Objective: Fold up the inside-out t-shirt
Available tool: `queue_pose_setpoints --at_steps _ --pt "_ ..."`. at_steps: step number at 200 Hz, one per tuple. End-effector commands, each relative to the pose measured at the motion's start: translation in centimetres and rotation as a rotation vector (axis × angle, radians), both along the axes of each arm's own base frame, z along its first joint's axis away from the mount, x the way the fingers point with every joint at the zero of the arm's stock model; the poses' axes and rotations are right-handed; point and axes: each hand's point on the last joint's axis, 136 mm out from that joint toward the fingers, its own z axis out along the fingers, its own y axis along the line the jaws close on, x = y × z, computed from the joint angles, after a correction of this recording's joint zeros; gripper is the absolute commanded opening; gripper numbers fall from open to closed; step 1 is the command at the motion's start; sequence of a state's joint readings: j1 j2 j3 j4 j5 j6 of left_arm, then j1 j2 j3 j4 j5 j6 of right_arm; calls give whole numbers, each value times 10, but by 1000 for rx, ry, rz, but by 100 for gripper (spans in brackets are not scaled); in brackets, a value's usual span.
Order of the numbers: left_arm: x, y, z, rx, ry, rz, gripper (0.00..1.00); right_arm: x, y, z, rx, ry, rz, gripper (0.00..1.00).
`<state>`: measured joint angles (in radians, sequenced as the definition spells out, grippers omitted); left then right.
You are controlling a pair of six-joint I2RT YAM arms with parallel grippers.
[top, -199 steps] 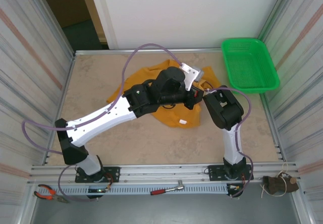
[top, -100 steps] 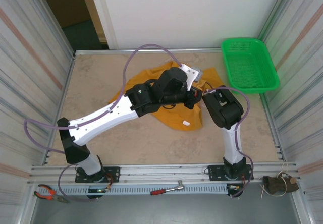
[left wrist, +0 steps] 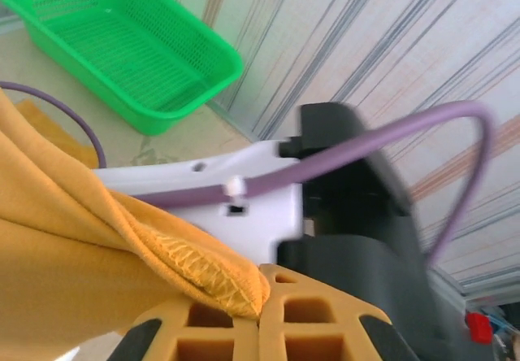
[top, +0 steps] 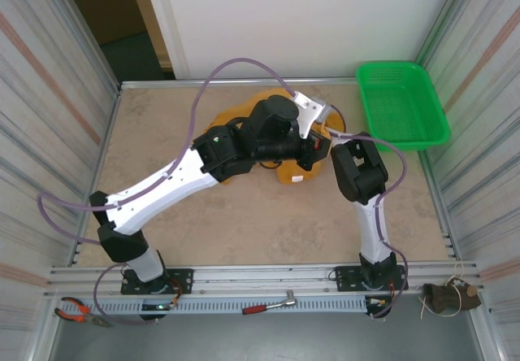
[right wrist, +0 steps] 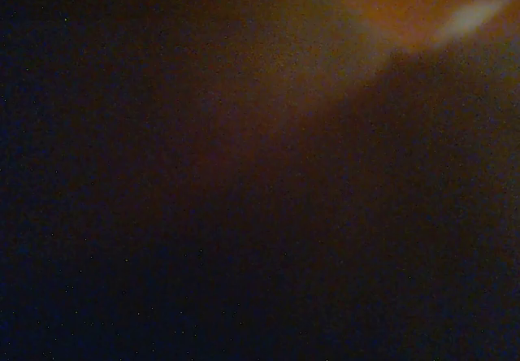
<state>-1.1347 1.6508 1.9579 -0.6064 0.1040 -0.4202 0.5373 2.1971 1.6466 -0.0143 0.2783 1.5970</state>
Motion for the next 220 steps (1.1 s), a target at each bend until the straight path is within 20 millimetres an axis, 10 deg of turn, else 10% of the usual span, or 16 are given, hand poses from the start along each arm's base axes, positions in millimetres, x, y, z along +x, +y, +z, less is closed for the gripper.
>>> queue_pose_setpoints --at_steps 1,66,111,164,220 --pt "-187 9 153 -491 -112 -692 0 -42 -50 -124 -253 382 -90 97" --pt "-173 13 147 -480 -123 -598 0 -39 -46 -127 -217 485 -79 82" --pt "-125 8 115 -438 -62 -431 0 -41 -31 -126 -145 385 44 0" --pt "-31 34 69 -391 -33 -125 0 -46 5 -90 -93 250 315 0" --pt "102 130 21 -356 17 310 0 -76 28 -69 -39 187 477 0"
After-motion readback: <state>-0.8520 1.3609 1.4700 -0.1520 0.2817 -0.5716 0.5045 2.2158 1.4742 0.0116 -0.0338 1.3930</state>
